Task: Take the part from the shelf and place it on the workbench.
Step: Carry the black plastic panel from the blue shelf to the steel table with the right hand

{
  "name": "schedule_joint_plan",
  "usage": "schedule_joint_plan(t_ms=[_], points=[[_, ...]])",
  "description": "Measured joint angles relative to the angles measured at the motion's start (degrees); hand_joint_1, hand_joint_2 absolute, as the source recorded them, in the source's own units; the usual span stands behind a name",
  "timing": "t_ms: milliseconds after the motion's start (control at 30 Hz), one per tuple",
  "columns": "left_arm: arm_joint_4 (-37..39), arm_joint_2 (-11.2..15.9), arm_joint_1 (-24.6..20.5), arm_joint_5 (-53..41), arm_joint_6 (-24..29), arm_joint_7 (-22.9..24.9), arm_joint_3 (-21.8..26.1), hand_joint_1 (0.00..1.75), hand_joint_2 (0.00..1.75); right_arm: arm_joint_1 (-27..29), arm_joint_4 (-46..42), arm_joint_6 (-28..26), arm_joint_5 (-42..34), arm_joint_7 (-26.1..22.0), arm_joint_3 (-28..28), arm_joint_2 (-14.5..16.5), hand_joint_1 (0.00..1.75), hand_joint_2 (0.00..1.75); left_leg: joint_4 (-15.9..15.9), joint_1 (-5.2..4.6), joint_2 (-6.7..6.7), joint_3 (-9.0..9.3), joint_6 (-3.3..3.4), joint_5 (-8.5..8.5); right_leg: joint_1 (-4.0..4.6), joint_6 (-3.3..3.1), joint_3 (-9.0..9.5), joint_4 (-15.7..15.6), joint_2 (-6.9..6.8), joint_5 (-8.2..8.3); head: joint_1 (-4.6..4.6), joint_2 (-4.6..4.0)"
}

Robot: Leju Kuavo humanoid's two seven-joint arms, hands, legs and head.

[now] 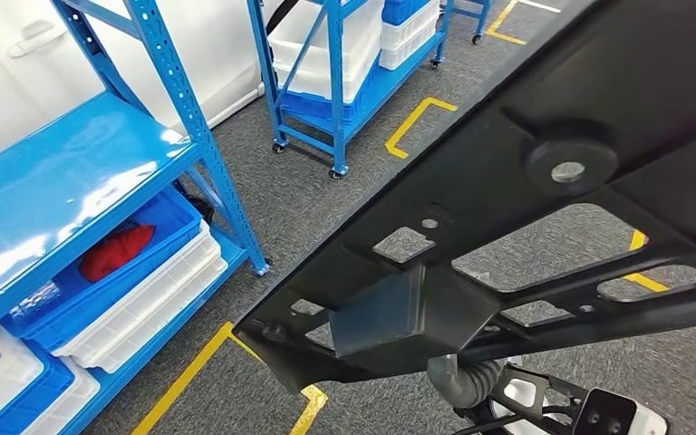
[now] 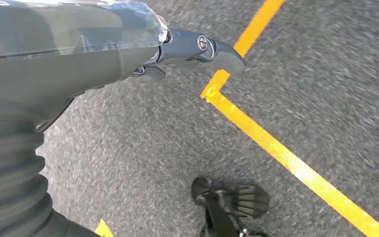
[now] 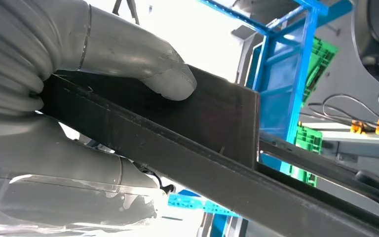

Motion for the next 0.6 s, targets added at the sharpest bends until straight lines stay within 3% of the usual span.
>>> schedule_joint_plan(t_ms=[67,133,200,267,333,367,433,500,567,600], points=[[0.0,-0.2,0.0,0.3,0.4,0.1,0.0,0.00,1.75,-1.1,0.8,-0.6,-1.8,0.0,0.7,-1.0,1.75,1.75,-2.2,-0.20,-1.03,0.86,0.33,0.22,-0.36,0.74,-0.56,0.0,1.25,0.44,0.00,0.00],[0.0,-0.5,-0.2,0.6,0.7,0.0,0.0,0.00,1.75,-2.0,1.6,-1.0,-3.3,0.0,1.1,-2.1,1.75,1.75,-3.1,-0.26,0.11,1.17,0.65,0.70,-0.62,1.57,-0.92,-0.2,1.81,0.74,-0.01,0.00],[0.0,-0.9,-0.3,0.7,0.8,-0.1,0.0,0.00,1.75,-3.2,2.4,-1.2,-4.5,0.0,1.3,-3.2,1.75,1.75,-4.3,-0.11,1.50,1.56,1.17,1.47,-0.43,2.10,-2.10,2.2,-0.82,-0.91,0.00,0.00],[0.0,-1.4,-0.1,0.6,0.7,-0.2,0.0,0.00,1.75,-4.2,3.1,-1.3,-5.3,0.0,1.5,-4.2,1.75,1.75,-4.8,-0.14,3.00,1.62,1.54,1.75,-0.44,2.50,-5.31,8.9,-4.01,-4.61,0.01,0.00],[0.0,-1.8,0.0,0.6,0.6,-0.5,-0.1,0.00,1.75,-4.5,3.7,-1.7,-5.8,0.0,1.6,-4.9,1.75,1.75,-4.7,-0.21,4.47,1.46,1.64,1.70,-0.75,2.94,-8.15,14.9,-4.79,-6.76,0.01,0.00],[0.0,-2.0,0.0,0.6,0.6,-0.6,-0.1,0.00,1.75,-4.6,3.9,-1.9,-6.0,0.0,1.7,-5.2,1.75,1.75,-4.6,-0.21,5.15,1.42,1.61,1.63,-0.90,3.13,-8.20,15.2,-4.95,-6.32,0.01,0.00],[0.0,-2.3,-0.1,0.8,0.5,-0.9,-0.1,0.00,1.75,-5.3,4.4,-2.9,-6.4,0.0,2.1,-5.6,1.75,1.75,-4.2,-0.18,6.33,1.41,1.31,1.34,-1.15,3.34,-4.77,9.2,-5.91,-2.90,0.01,0.00],[0.0,-2.6,-0.2,1.2,0.6,-1.3,-0.1,0.00,1.75,-6.6,4.8,-4.3,-7.2,0.0,2.5,-5.8,1.75,1.75,-3.5,-0.42,7.28,1.31,0.75,0.81,-0.98,2.87,-0.90,2.0,-7.89,-0.67,0.01,0.00],[0.0,-2.7,-0.3,1.6,0.8,-1.6,0.0,0.00,1.75,-7.9,5.1,-5.2,-8.0,0.0,2.8,-6.0,1.75,1.75,-3.0,-0.70,8.10,1.24,0.12,0.43,-0.67,2.10,-0.07,0.0,-8.43,-0.60,0.01,0.00],[0.0,-2.8,-0.3,1.8,0.9,-1.7,0.0,0.00,1.75,-8.4,5.2,-5.4,-8.2,0.0,2.9,-6.1,1.75,1.75,-2.9,-0.70,8.56,1.28,-0.16,0.35,-0.66,1.78,-0.23,-0.1,-7.77,-0.42,0.00,0.00]])
